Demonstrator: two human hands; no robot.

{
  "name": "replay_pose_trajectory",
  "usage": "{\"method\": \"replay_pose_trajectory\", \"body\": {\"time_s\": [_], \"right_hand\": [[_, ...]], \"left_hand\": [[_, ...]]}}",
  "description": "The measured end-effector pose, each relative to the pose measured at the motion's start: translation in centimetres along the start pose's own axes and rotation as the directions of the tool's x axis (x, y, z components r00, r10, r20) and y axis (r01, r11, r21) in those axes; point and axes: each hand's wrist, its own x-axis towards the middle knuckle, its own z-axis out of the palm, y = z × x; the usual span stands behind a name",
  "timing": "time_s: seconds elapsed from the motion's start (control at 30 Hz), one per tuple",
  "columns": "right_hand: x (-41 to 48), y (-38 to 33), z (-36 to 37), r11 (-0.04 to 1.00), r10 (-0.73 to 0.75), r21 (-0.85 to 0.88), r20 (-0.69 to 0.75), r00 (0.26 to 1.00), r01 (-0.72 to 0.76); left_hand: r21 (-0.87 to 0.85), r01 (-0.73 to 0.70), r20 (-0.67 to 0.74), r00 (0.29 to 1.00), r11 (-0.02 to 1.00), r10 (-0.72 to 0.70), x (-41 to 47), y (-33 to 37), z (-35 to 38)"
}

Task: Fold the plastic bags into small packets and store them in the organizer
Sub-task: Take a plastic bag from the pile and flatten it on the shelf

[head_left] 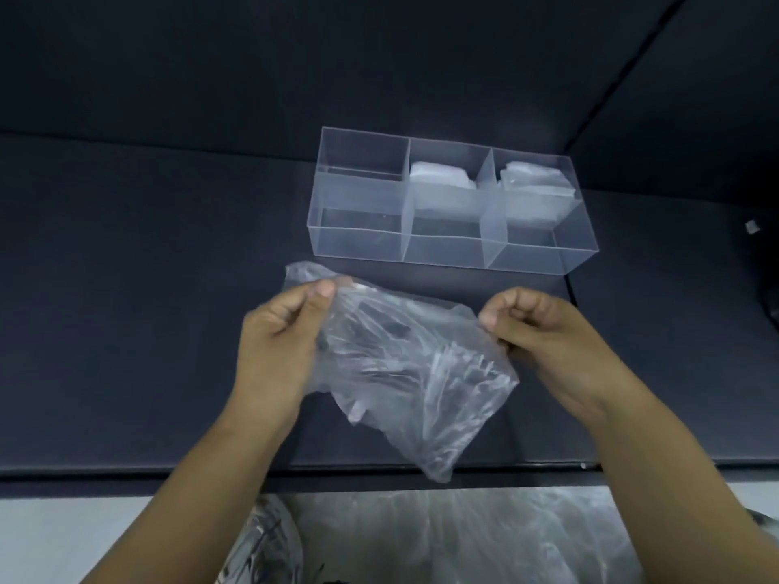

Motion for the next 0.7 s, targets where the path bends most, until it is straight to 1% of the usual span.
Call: {"method": "replay_pose_trajectory", "body": {"time_s": [0.07,0.1,0.13,0.17,0.23,0.3,0.37,0.43,0.5,0.53,0.6,0.63,0.7], "right_hand": [[-0.6,0.0,-0.4,0.991,-0.014,0.130,-0.057,0.998,0.021],[-0.8,0.1,-0.6,0.981,-0.010,0.193,-0.086,0.996,0.026],[-0.9,0.3,-0.8,0.972,0.004,0.233,-0.086,0.996,0.016],[-1.0,0.4,-0.8,0.974,0.022,0.227,-0.047,0.999,-0.011],[-1.3,0.1,-0.4,0.994,0.057,0.092,0.103,0.993,-0.066],[-1.1,-0.3,0.6,0.995,0.095,-0.032,0.245,0.965,-0.090],[-0.6,-0.5,1.7,0.991,0.122,-0.088,0.309,0.943,-0.099],[-0.6,-0.8,2.4,0.990,0.108,-0.120,0.288,0.951,-0.076],[-0.7,-0.9,2.0,0.992,0.068,-0.116,0.218,0.974,-0.044],[-0.7,-0.9,1.5,0.998,0.031,-0.062,0.186,0.982,-0.020],[-0.9,-1.0,0.5,0.994,-0.040,0.102,0.133,0.990,0.027],[-1.0,-1.2,0.3,0.984,-0.057,0.176,0.101,0.993,0.039],[-1.2,-1.6,0.4,0.966,-0.070,0.252,0.004,0.998,0.067]], "left_hand": [[-0.088,0.077,0.045,0.996,0.993,-0.074,-0.1,0.8,-0.5],[-0.102,0.098,0.067,0.994,0.990,-0.091,-0.1,1.0,-0.7],[-0.103,0.106,0.090,0.991,0.989,-0.097,-0.2,1.2,-0.7],[-0.100,0.111,0.115,0.988,0.989,-0.100,-0.3,1.3,-0.7],[-0.097,0.120,0.169,0.980,0.988,-0.103,-0.4,1.5,-0.5],[-0.095,0.128,0.213,0.971,0.987,-0.106,-0.7,1.6,-0.3],[-0.094,0.146,0.226,0.967,0.985,-0.122,-0.8,1.9,-0.2],[-0.098,0.165,0.222,0.965,0.981,-0.139,-0.7,2.1,-0.4],[-0.065,0.164,0.202,0.968,0.984,-0.148,-0.4,2.3,-1.0],[-0.032,0.152,0.186,0.972,0.988,-0.144,-0.2,2.3,-1.3],[0.025,0.115,0.162,0.980,0.993,-0.117,-0.1,2.3,-1.7],[0.052,0.095,0.159,0.982,0.994,-0.102,-0.1,2.3,-1.9],[0.094,0.080,0.182,0.979,0.992,-0.096,-0.1,2.3,-2.0]]}}
